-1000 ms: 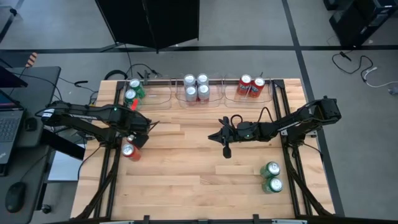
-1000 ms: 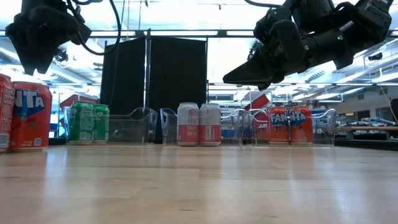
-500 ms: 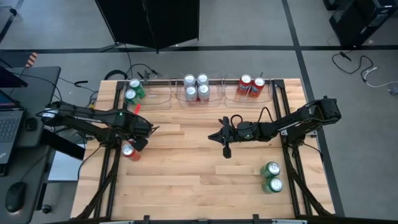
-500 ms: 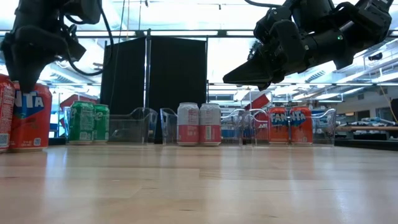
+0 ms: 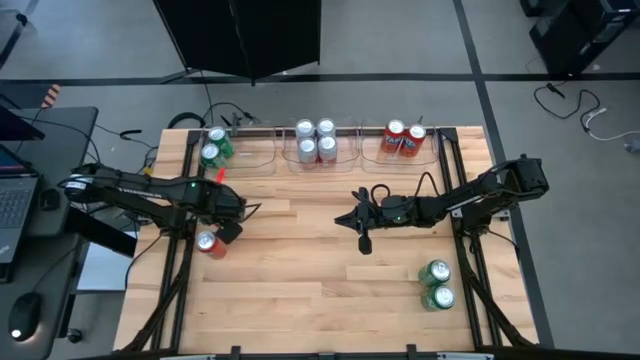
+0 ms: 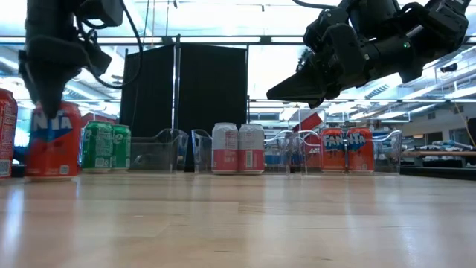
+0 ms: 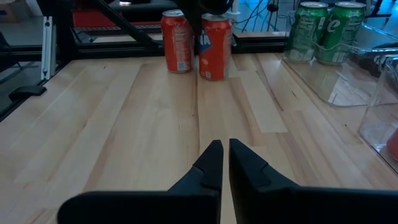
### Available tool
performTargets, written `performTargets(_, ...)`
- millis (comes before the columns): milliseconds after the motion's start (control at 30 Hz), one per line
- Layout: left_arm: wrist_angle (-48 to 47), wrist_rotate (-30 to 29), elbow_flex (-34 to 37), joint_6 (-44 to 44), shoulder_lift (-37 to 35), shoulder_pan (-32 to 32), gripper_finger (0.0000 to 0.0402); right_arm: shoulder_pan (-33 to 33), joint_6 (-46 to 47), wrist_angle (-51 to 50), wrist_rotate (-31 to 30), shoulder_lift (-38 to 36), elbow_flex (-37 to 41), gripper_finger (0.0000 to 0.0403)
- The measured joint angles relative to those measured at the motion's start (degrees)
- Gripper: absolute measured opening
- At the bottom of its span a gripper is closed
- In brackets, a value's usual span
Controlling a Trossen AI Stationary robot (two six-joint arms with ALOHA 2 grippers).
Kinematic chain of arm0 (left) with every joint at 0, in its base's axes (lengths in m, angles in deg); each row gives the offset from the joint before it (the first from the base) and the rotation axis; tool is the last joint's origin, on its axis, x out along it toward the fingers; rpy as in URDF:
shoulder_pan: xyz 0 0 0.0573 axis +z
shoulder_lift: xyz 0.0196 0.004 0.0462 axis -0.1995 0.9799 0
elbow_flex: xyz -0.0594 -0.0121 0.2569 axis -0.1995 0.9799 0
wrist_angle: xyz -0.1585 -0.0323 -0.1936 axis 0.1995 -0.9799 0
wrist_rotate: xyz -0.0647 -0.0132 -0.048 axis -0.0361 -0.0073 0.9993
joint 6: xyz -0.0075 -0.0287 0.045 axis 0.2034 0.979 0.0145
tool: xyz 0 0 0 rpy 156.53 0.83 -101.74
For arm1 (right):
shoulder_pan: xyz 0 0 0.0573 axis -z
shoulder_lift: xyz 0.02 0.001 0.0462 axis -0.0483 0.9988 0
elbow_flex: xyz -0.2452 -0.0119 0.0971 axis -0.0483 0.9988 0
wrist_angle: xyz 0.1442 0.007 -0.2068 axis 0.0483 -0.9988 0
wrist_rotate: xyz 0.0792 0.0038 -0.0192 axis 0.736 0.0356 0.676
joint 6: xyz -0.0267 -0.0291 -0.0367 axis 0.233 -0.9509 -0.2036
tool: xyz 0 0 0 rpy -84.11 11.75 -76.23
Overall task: Sort soda cans
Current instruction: Put the red soda can into the top right transparent bin
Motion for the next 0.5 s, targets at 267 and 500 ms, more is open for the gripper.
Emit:
performTargets(267, 13.5, -3.2, 0.2, -5.7, 0.1, 1.1, 0.0276, 0.0, -0.8, 0.5, 0.0, 0.0, 0.0, 0.0014)
performTargets(500, 30.3, -2.3, 0.5, -14.1, 2.7, 3.7, 0.0274, 0.0, -2.4, 1.8, 0.0, -0.3, 0.0, 0.0014)
